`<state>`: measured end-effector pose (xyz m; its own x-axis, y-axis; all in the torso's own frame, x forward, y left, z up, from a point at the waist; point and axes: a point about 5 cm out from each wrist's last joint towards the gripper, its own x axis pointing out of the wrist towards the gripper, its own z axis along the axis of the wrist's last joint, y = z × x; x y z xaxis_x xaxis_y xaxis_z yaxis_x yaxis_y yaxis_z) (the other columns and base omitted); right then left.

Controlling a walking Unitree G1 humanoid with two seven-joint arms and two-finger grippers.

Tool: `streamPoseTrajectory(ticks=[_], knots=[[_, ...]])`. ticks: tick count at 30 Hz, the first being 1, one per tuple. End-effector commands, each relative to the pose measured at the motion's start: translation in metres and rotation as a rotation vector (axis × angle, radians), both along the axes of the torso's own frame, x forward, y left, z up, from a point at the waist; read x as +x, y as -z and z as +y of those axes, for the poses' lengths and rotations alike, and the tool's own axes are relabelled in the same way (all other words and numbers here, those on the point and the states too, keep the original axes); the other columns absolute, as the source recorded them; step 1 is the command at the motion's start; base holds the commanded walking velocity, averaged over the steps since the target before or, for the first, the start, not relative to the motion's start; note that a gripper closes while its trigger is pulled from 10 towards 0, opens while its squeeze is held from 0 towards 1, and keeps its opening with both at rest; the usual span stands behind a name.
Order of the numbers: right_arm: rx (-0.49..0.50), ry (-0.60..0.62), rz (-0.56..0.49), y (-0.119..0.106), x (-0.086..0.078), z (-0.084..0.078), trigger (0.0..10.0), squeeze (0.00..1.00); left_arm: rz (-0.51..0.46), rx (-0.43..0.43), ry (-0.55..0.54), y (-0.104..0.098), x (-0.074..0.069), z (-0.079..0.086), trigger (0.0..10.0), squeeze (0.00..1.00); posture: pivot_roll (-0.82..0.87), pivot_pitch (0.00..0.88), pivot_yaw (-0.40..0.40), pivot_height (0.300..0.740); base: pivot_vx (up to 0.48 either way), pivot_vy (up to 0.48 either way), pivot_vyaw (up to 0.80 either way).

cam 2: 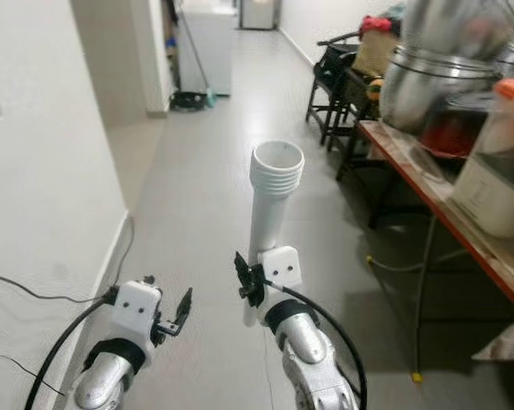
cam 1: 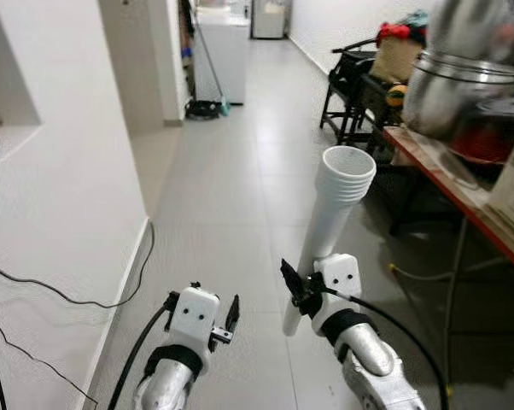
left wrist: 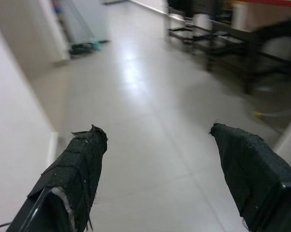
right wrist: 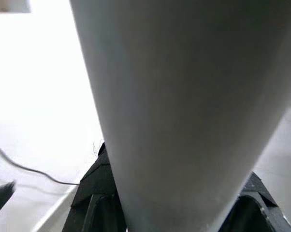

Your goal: Building children table

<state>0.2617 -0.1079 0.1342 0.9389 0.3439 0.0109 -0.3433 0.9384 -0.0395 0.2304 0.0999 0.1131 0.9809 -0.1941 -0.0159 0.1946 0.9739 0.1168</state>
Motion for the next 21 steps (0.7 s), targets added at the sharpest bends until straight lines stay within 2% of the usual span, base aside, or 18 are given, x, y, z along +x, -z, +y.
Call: streamPoseTrajectory(ticks=[1,9,13,18,21], knots=[[-0.012,0.004,-0.01,0.002,0.0,-0.001,10.0,0.0,0.026,0.008,0.01,0.005,0.0,-0.003,10.0,0.0,0.2,0.0,-0.068,0.74,0.0,0.0,0.79],[-0.016,0.014,0.006,0.005,0.002,-0.002,10.0,0.0,0.024,0.006,0.009,0.005,0.002,-0.005,10.0,0.0,0.19,0.0,-0.072,0.74,0.0,0.0,0.72],[-0.017,0.031,0.014,0.007,0.005,-0.005,10.0,0.0,0.02,0.004,0.01,0.006,0.005,-0.005,10.0,0.0,0.17,0.0,-0.068,0.74,0.0,0.0,0.0],[-0.029,0.062,0.011,0.008,0.008,-0.004,10.0,0.0,0.005,0.0,0.009,0.003,0.007,-0.001,10.0,0.0,0.12,0.0,-0.023,0.74,0.0,0.0,0.0],[-0.031,0.085,0.01,0.01,0.007,-0.002,10.0,0.0,0.02,-0.012,-0.004,0.007,0.006,0.006,10.0,0.0,0.05,0.0,0.054,0.74,0.0,0.0,0.0]])
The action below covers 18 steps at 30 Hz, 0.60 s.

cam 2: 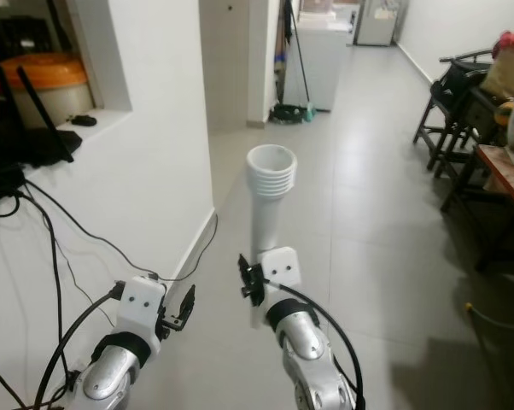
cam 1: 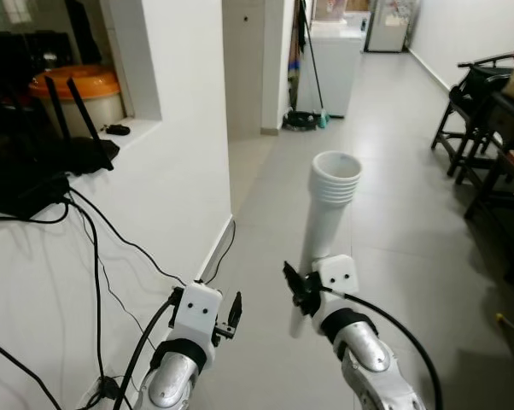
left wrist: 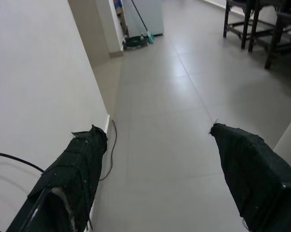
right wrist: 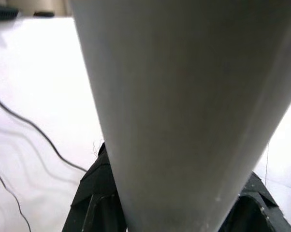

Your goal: Building children table

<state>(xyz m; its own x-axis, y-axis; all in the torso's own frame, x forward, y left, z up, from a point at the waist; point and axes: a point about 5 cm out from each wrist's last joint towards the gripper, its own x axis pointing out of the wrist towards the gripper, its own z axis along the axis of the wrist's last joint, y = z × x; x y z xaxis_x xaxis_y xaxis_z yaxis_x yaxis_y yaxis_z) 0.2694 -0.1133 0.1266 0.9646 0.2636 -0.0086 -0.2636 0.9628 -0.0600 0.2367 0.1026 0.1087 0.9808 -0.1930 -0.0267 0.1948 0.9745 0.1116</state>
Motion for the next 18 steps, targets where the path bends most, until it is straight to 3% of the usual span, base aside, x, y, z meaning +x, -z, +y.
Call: streamPoseTrajectory(ticks=[1,3,5,7,8,9,11,14,15,18], knots=[[-0.003,0.007,-0.004,0.003,-0.001,0.004,10.0,0.0,0.012,-0.018,-0.011,0.003,0.0,0.006,10.0,0.0,0.03,0.0,0.069,0.74,0.0,0.0,0.0],[-0.01,0.011,-0.009,0.002,-0.001,0.005,10.0,0.0,0.017,-0.03,-0.02,0.003,0.001,0.008,10.0,0.0,0.0,0.0,0.094,0.74,0.0,0.0,0.0],[-0.014,0.022,-0.025,-0.001,-0.002,0.004,10.0,0.0,-0.031,-0.027,-0.045,-0.012,0.005,0.014,10.0,0.0,-0.02,0.0,0.116,0.74,0.0,0.0,0.0],[-0.02,0.03,-0.035,-0.002,-0.002,0.002,10.0,0.0,-0.119,-0.078,-0.11,-0.05,0.017,0.022,10.0,0.0,-0.01,0.0,0.112,0.74,0.0,0.0,0.0],[-0.02,0.03,-0.035,-0.002,-0.002,0.002,10.0,0.0,-0.119,-0.078,-0.11,-0.05,0.017,0.022,10.0,0.0,-0.01,0.0,0.112,0.74,0.0,0.0,0.0],[-0.024,0.031,-0.039,-0.003,-0.001,0.001,10.0,0.0,-0.202,-0.095,-0.157,-0.079,0.023,0.028,10.0,0.0,0.0,0.0,0.102,0.74,0.0,0.0,0.0],[-0.024,0.031,-0.039,-0.003,-0.001,0.001,10.0,0.0,-0.202,-0.095,-0.157,-0.079,0.023,0.028,10.0,0.0,0.0,0.0,0.102,0.74,0.0,0.0,0.0],[-0.024,0.054,-0.032,-0.002,0.0,-0.005,10.0,0.0,-0.456,-0.112,-0.355,-0.164,0.033,0.054,10.0,0.0,0.03,0.0,0.074,0.74,0.0,0.0,0.0],[-0.024,0.054,-0.032,-0.002,0.0,-0.005,10.0,0.0,-0.456,-0.112,-0.355,-0.164,0.033,0.054,10.0,0.0,0.03,0.0,0.074,0.74,0.0,0.0,0.0],[-0.024,0.059,-0.023,0.0,-0.001,-0.007,10.0,0.0,-0.564,-0.097,-0.375,-0.195,0.028,0.049,10.0,0.0,0.03,0.0,0.07,0.74,0.0,0.0,0.0]])
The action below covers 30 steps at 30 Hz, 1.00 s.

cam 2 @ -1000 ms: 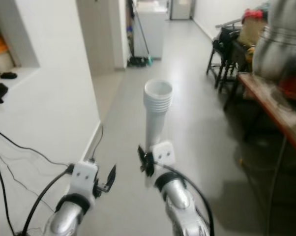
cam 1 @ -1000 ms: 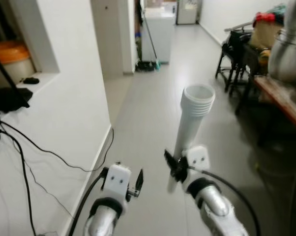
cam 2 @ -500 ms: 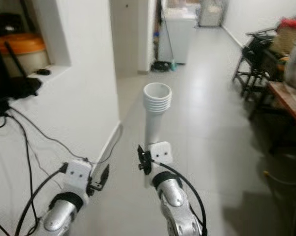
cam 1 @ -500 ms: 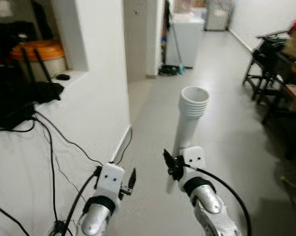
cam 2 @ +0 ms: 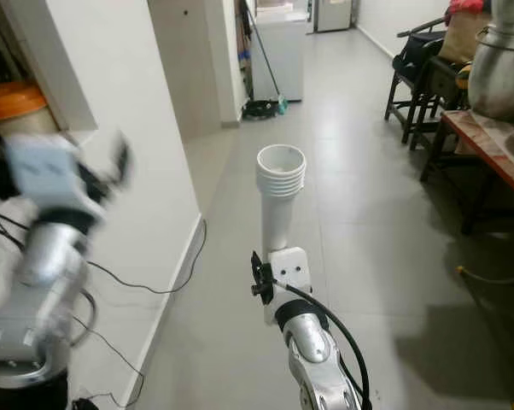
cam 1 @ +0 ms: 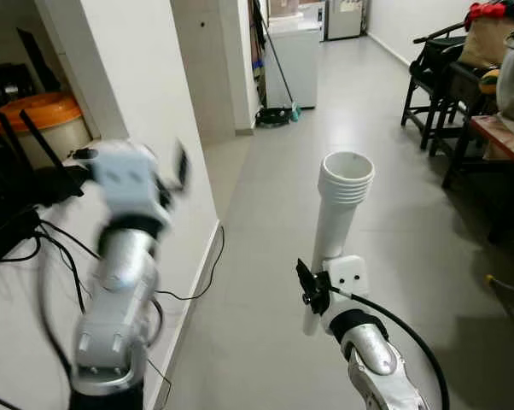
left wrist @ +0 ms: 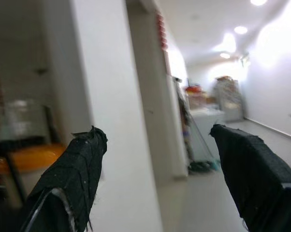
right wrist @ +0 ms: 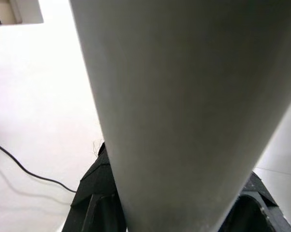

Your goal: Building children table

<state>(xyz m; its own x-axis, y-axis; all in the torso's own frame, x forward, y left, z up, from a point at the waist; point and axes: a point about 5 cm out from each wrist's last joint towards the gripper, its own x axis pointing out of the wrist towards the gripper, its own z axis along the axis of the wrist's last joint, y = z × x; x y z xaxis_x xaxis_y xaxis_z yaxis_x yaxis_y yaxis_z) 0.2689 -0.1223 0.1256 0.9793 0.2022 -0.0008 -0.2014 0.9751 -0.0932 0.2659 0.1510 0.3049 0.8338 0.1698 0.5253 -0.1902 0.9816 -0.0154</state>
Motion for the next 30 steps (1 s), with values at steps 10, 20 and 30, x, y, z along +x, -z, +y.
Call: streamPoseTrajectory(ticks=[10,20,30], knots=[[0.002,0.0,-0.003,-0.001,-0.003,0.0,10.0,0.0,0.057,-0.014,0.051,-0.002,-0.01,-0.025,10.0,0.0,0.04,0.0,0.046,0.74,0.0,0.0,0.0],[-0.007,0.002,0.004,0.0,-0.003,0.0,10.0,0.0,0.092,-0.011,0.066,-0.009,-0.011,-0.031,10.0,0.0,-0.02,0.0,0.061,0.74,0.0,0.0,0.0],[-0.009,-0.002,0.006,0.0,-0.002,0.003,10.0,0.0,0.11,0.013,0.083,-0.009,-0.013,-0.034,10.0,0.0,-0.02,0.0,0.037,0.74,0.0,0.0,0.0]])
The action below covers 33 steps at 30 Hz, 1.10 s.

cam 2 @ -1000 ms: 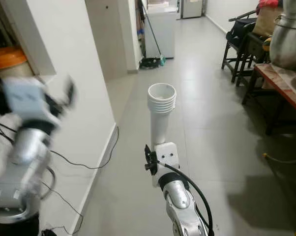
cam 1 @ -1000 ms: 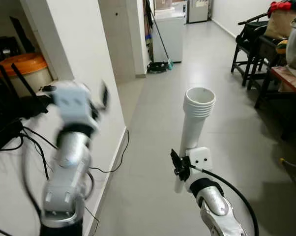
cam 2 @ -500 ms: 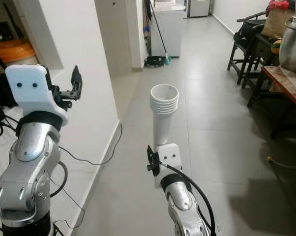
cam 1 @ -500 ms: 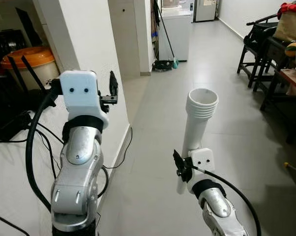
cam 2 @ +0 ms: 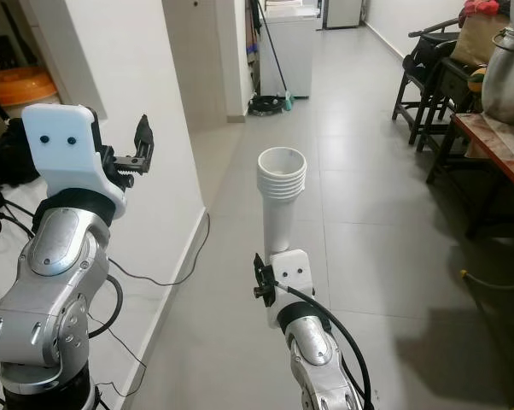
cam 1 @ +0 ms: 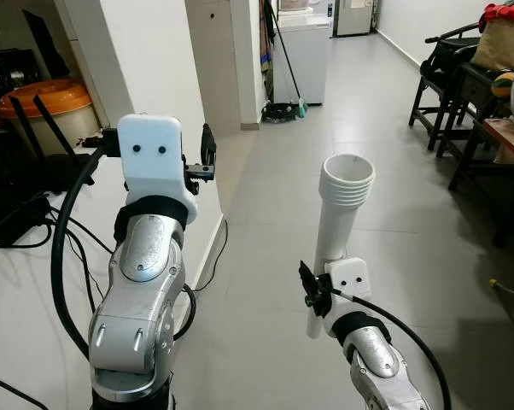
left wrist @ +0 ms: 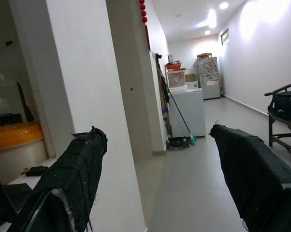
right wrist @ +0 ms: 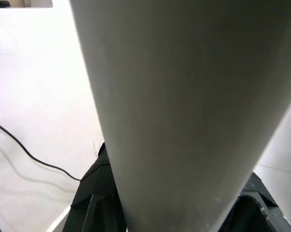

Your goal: Building children table

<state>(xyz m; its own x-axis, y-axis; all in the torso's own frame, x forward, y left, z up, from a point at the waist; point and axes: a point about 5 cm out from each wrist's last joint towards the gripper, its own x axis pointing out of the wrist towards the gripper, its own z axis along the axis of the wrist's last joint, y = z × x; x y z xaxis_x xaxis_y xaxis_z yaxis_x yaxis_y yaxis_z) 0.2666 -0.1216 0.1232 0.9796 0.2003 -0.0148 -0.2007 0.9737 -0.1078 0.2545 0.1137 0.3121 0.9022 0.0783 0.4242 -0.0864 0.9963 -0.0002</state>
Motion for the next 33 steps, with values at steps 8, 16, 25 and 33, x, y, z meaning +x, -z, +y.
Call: streamPoseTrajectory(ticks=[8,16,25,33], knots=[[0.022,-0.009,-0.011,-0.005,0.002,0.005,10.0,0.0,0.224,0.004,-0.016,0.069,0.005,0.02,10.0,0.0,0.02,0.0,0.039,0.74,0.0,0.0,0.0],[0.038,-0.011,-0.023,-0.008,0.001,0.008,10.0,0.0,0.579,0.049,0.067,0.177,-0.012,0.019,10.0,0.0,0.05,0.0,0.018,0.74,0.0,0.0,0.0],[0.035,-0.024,-0.017,-0.007,0.002,0.006,10.0,0.0,0.595,0.105,0.217,0.195,-0.018,-0.008,10.0,0.0,0.09,0.0,-0.057,0.74,0.0,0.0,0.0],[0.026,-0.027,-0.007,-0.005,0.004,0.0,10.0,0.0,0.569,0.128,0.241,0.201,-0.017,-0.018,10.0,0.0,0.1,0.0,-0.095,0.74,0.0,0.0,0.0]])
